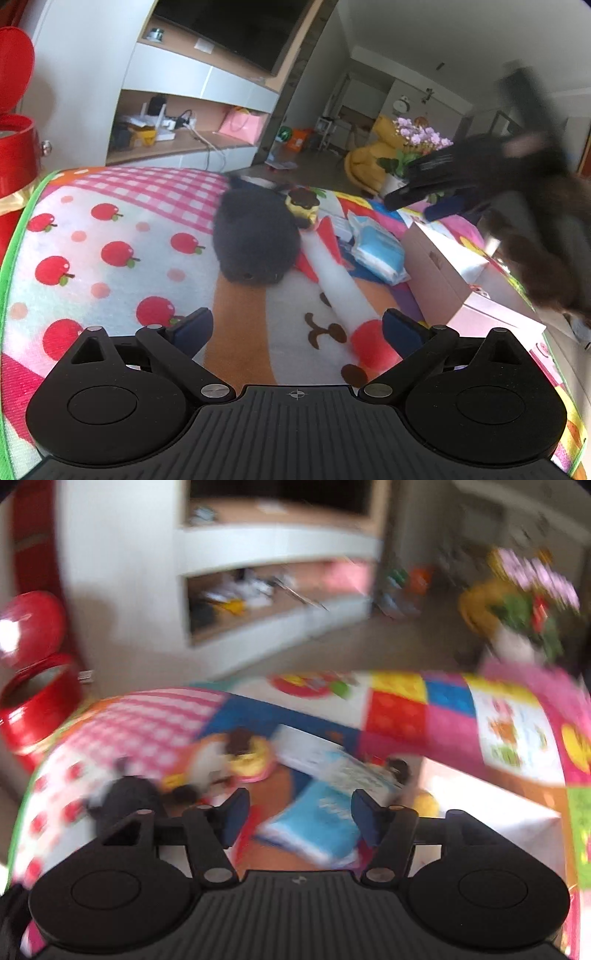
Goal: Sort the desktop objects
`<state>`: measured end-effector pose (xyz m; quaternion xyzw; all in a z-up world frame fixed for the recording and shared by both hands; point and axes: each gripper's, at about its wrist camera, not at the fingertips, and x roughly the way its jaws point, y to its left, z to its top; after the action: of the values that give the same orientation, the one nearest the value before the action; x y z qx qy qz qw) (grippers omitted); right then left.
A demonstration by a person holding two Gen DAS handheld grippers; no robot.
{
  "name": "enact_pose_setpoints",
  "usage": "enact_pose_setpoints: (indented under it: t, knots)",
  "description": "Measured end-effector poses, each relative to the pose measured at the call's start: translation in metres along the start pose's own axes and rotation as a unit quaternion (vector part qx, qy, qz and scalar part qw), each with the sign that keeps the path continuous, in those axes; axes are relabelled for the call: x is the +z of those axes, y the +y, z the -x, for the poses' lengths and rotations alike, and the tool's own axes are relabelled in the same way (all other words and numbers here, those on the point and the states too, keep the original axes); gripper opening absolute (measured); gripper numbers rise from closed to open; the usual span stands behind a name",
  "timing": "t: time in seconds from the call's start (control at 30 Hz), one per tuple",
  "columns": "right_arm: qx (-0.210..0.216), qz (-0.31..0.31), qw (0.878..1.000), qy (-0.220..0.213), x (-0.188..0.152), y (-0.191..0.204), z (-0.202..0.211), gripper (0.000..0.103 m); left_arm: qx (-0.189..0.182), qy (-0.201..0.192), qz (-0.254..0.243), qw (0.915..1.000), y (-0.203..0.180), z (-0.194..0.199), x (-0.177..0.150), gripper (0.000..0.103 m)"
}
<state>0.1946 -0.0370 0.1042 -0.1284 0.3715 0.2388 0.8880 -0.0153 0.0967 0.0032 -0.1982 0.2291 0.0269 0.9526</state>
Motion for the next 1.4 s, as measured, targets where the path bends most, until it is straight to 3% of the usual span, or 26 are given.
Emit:
enact_pose_setpoints:
  t: [0.2, 0.3, 0.37, 0.4, 0.5, 0.7, 0.93, 1.0, 1.2, 1.3, 1.33, 1.4]
  knots:
    - [-0.074, -0.026, 0.994, 0.080, 0.021, -0.007, -0.086, 0.063, -0.004, 0.004, 0.006, 1.0000, 0.002, -0.002, 0.000, 0.101]
    - [-0.107, -0.047, 0.987, 0.114, 0.019, -0.010, -0.112, 0.075, -0.007, 0.008, 0.009, 0.9999, 0.003, -0.003, 0.001, 0.101]
    - [-0.120, -0.044, 0.985, 0.119, 0.017, -0.008, -0.119, 0.074, -0.007, 0.009, 0.011, 0.9999, 0.003, -0.004, 0.001, 0.101]
    - [-0.120, -0.036, 0.985, 0.117, 0.015, -0.005, -0.117, 0.069, -0.008, 0.010, 0.011, 0.9999, 0.003, -0.004, 0.001, 0.101]
    - [-0.092, -0.006, 0.990, 0.110, 0.004, 0.008, -0.100, 0.058, -0.009, 0.011, 0.013, 0.9998, 0.004, -0.004, 0.001, 0.101]
    - [-0.009, 0.041, 0.994, 0.099, -0.050, 0.036, -0.036, 0.056, -0.006, 0.017, 0.022, 0.9996, 0.006, -0.005, 0.001, 0.101]
    - [0.015, 0.045, 0.997, 0.061, -0.133, 0.018, 0.055, 0.053, 0.006, 0.035, 0.022, 0.9991, 0.006, -0.011, 0.003, 0.101]
    - [-0.001, 0.036, 0.998, 0.048, -0.156, 0.005, 0.075, 0.051, 0.009, 0.048, -0.002, 0.9988, -0.001, -0.014, 0.004, 0.101]
    - [-0.112, 0.002, 0.994, 0.009, -0.206, -0.037, 0.108, 0.051, -0.012, 0.073, -0.083, 0.9938, -0.045, -0.034, 0.017, 0.101]
    - [-0.153, -0.018, 0.988, -0.007, -0.221, -0.051, 0.111, 0.053, 0.009, 0.073, -0.117, 0.9904, -0.067, -0.056, 0.027, 0.100]
    - [-0.158, -0.027, 0.987, -0.015, -0.225, -0.055, 0.113, 0.055, 0.020, 0.078, -0.126, 0.9888, -0.072, -0.065, 0.029, 0.098]
    - [-0.153, -0.055, 0.986, -0.032, -0.233, -0.062, 0.118, 0.071, 0.033, 0.098, -0.133, 0.9857, -0.079, -0.084, 0.031, 0.086]
